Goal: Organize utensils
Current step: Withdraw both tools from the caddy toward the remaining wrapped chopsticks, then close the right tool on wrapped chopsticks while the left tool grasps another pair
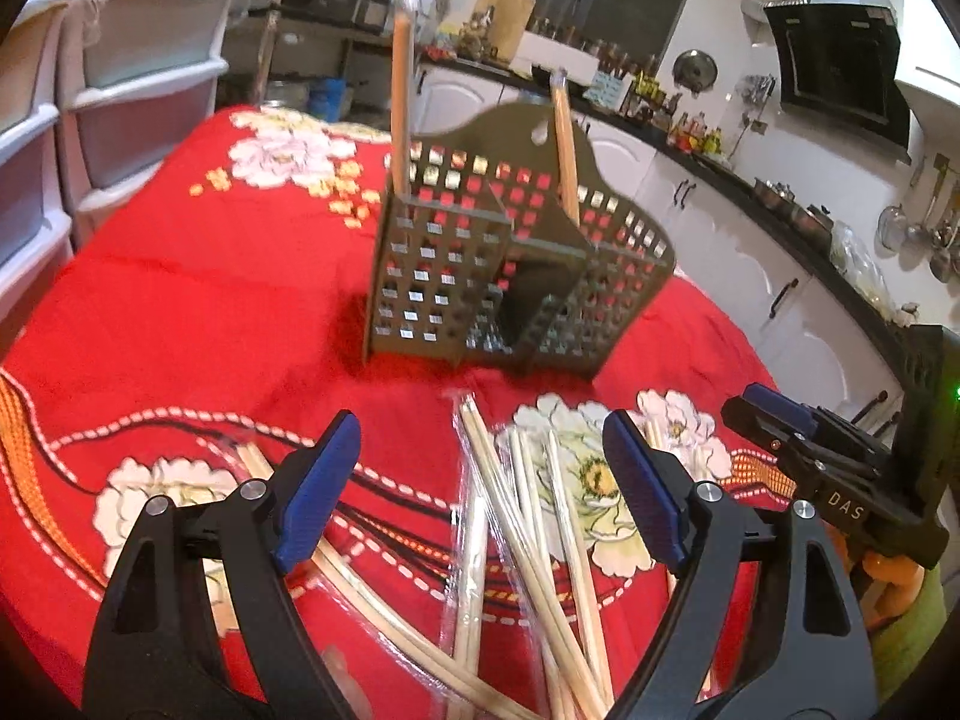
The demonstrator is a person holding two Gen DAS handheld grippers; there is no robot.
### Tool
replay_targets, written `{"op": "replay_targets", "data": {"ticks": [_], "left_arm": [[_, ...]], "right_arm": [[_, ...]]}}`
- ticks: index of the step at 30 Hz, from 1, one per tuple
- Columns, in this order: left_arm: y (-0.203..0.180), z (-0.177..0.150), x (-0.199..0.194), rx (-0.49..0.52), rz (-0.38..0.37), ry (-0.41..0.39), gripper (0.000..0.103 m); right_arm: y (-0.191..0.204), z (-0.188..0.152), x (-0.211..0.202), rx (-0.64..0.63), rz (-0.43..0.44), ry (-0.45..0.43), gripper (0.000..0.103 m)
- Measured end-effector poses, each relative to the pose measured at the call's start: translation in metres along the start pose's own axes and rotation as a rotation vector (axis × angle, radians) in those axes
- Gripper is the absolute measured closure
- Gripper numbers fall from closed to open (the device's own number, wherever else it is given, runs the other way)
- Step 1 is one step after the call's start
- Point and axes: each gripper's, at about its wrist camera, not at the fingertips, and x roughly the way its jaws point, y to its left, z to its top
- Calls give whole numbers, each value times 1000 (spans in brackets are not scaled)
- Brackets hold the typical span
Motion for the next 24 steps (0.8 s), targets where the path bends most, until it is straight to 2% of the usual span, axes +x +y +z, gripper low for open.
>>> {"op": "replay_targets", "data": {"ticks": [2,4,9,18,24], "left_arm": [[1,-3,9,-10,-14,33,31],[0,-6,15,-11,-19,58,38],[-2,-10,34,-12,-46,130,48],[3,-5,63,-61,-69,241,56],[7,4,74,-85,-67,261,57]], "right_arm": [[-1,-2,2,2,4,11,52],[-2,-4,5,2,5,23,52],[-5,-8,13,0,13,54,52],[-12,-10,42,21,44,153,52],[-19,-7,67,54,59,209,52]]}}
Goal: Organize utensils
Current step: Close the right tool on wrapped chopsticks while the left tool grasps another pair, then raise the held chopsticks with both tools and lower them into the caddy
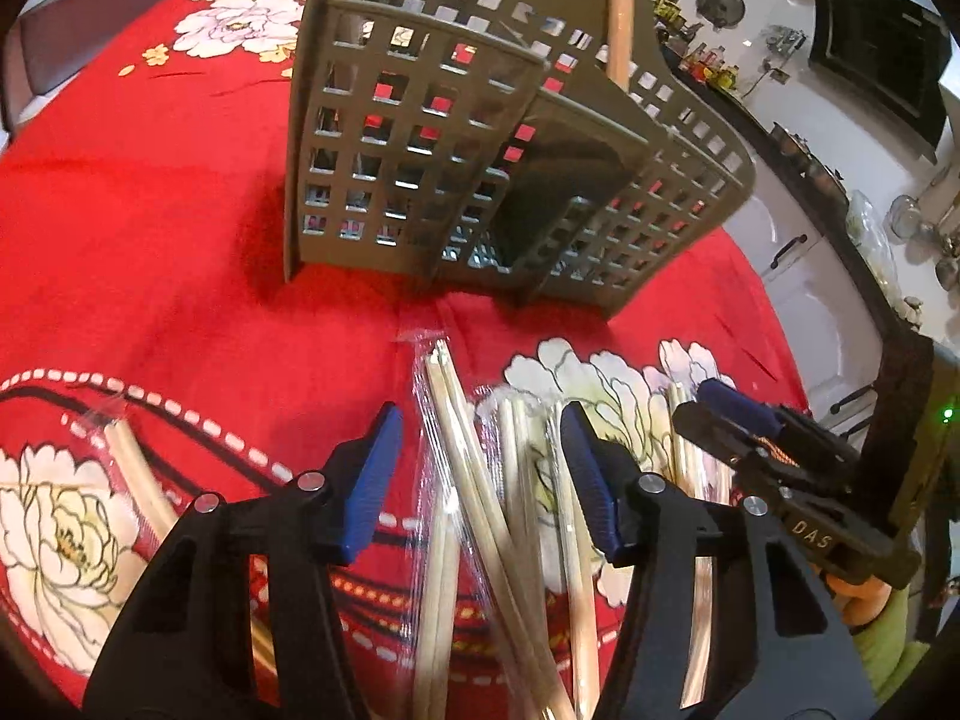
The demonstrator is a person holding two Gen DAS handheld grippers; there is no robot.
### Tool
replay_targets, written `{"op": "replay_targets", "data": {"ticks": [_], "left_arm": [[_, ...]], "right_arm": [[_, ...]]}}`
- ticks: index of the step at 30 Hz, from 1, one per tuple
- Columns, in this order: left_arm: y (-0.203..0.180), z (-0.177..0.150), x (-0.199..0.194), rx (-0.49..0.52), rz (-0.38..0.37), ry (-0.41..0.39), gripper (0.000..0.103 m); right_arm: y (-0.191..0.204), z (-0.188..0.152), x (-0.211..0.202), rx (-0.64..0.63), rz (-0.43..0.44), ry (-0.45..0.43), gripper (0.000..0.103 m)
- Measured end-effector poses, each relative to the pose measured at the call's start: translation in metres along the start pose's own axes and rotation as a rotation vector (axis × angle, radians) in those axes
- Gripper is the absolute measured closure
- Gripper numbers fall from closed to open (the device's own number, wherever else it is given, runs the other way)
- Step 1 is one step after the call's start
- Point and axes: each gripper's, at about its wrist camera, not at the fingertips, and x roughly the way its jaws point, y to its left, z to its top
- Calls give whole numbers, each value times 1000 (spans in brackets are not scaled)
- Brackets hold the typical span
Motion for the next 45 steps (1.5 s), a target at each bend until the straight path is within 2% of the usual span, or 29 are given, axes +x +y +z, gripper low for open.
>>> {"op": "replay_targets", "data": {"ticks": [5,8,10,12,13,15,18,22,27,45], "left_arm": [[2,7,4,-5,10,7,58],[2,11,6,-1,21,5,59],[1,13,7,2,36,2,63],[0,16,9,9,62,-5,67],[0,17,9,10,69,-6,67],[-1,18,11,18,84,-7,70],[-3,21,13,39,122,-7,78],[-2,22,14,46,152,-9,92],[6,26,7,32,138,-22,99],[-41,44,-108,105,27,-317,102]], "right_arm": [[-2,3,12,-2,7,22,53],[-2,6,15,4,8,19,60],[-3,8,16,9,10,11,67],[-4,9,16,12,12,7,80],[-5,10,16,14,11,4,83],[-6,11,15,16,15,-3,89],[-6,13,10,11,20,-27,93],[-6,16,0,6,23,-59,95],[-1,19,-11,5,31,-82,96],[42,41,-80,-66,95,-229,99]]}}
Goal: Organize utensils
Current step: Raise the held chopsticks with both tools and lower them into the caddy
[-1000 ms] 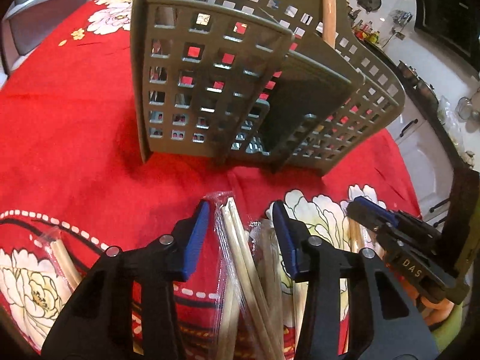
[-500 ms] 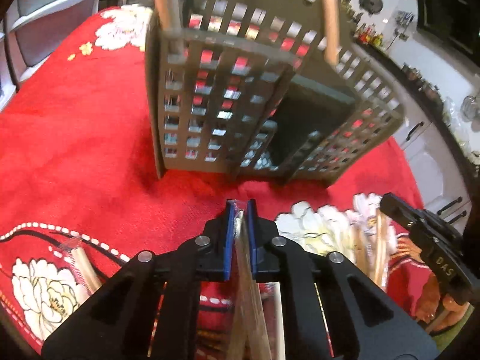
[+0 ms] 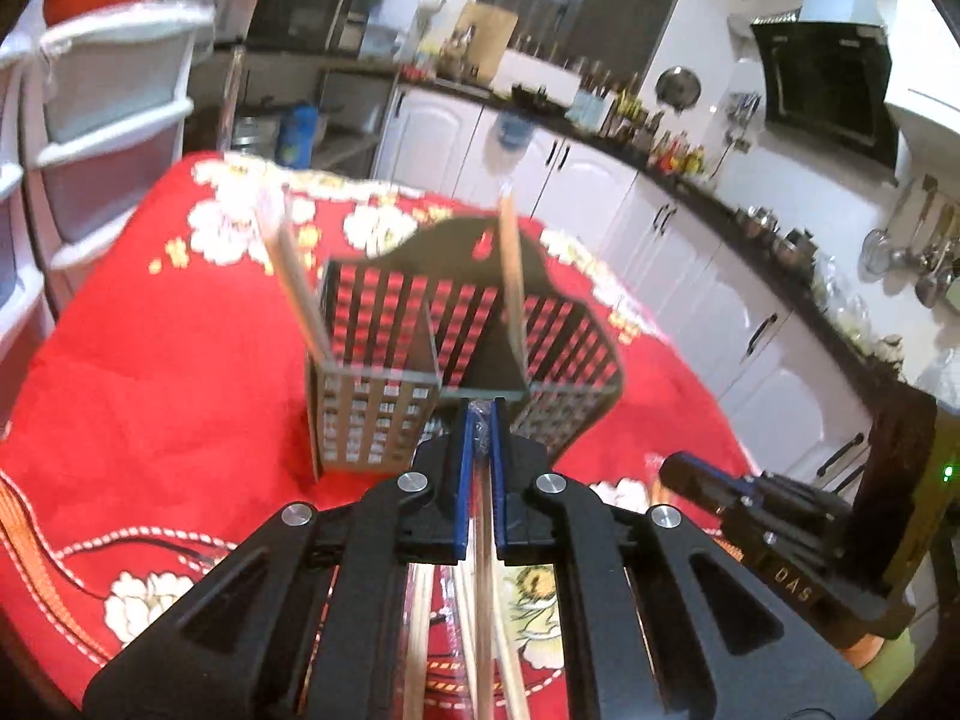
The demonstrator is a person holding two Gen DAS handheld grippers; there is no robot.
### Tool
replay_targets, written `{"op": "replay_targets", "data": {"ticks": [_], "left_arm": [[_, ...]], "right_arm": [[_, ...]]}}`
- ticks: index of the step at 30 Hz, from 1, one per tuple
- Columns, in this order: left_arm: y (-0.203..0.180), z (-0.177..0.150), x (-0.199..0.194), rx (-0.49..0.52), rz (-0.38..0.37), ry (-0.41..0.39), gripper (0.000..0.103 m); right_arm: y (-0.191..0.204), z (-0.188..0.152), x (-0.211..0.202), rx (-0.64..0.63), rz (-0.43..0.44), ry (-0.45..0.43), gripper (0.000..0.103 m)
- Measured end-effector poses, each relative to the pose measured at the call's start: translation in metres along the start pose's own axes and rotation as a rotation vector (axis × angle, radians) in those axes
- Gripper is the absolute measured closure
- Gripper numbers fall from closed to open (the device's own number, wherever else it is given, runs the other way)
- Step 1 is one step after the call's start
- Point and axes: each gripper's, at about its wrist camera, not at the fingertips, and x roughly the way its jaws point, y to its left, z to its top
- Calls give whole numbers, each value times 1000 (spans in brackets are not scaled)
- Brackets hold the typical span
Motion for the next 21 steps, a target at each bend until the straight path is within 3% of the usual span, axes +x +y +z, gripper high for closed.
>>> {"op": "replay_targets", "data": {"ticks": [21], "left_arm": [[-29,57,-51,42,-48,-205,102]], "right_arm": [[45,56,-65,-81,52,-196,101]]}}
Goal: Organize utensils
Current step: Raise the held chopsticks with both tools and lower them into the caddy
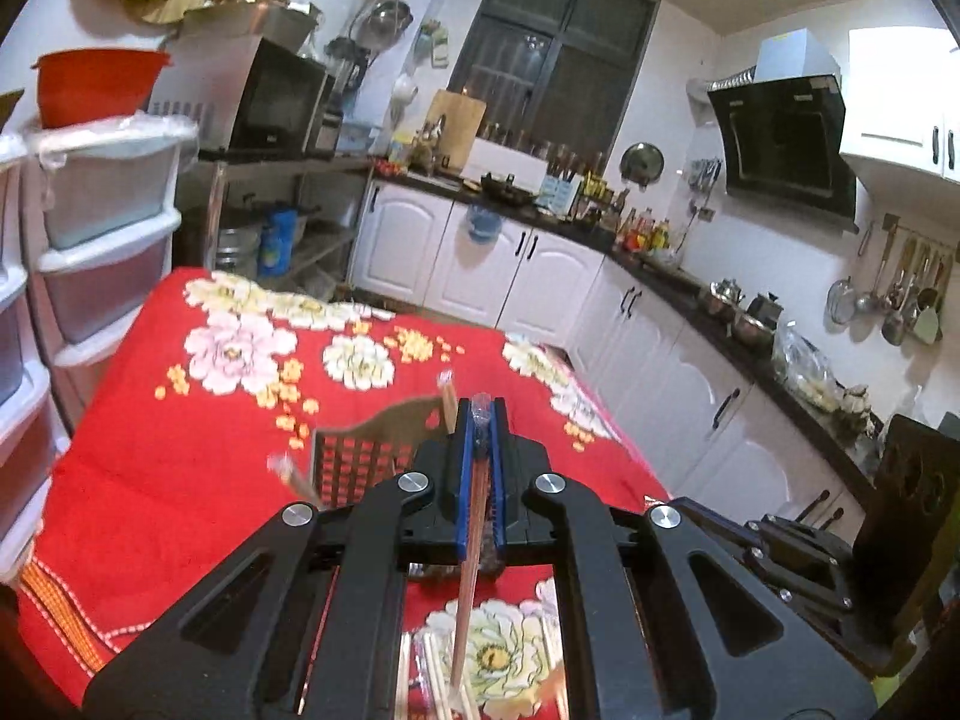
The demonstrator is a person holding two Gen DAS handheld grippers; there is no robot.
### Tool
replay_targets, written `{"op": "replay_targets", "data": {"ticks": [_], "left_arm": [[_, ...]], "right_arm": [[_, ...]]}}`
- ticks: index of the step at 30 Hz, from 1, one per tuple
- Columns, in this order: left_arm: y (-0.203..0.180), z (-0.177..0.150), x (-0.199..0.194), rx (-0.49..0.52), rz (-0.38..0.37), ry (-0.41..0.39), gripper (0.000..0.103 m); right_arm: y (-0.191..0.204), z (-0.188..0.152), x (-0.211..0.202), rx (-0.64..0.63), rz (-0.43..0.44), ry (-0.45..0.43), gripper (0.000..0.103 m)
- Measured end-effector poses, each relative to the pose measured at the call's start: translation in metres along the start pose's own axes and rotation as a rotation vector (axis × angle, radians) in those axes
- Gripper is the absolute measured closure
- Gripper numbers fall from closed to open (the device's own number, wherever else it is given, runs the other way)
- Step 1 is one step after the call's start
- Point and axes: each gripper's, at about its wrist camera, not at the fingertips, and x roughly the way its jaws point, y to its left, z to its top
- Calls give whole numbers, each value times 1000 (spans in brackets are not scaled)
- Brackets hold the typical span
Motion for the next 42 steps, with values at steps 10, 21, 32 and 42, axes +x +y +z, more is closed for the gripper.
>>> {"op": "replay_targets", "data": {"ticks": [10,21,32,42], "left_arm": [[-8,35,-6,5,4,-101,102],[-13,69,2,24,44,-206,102],[-14,78,21,48,81,-243,102],[-6,63,49,32,78,-214,102]], "right_arm": [[5,44,-5,-28,-3,-82,101],[19,89,-1,-79,9,-165,101],[9,114,17,-77,-7,-211,101],[-12,114,41,-62,-51,-211,101]]}}
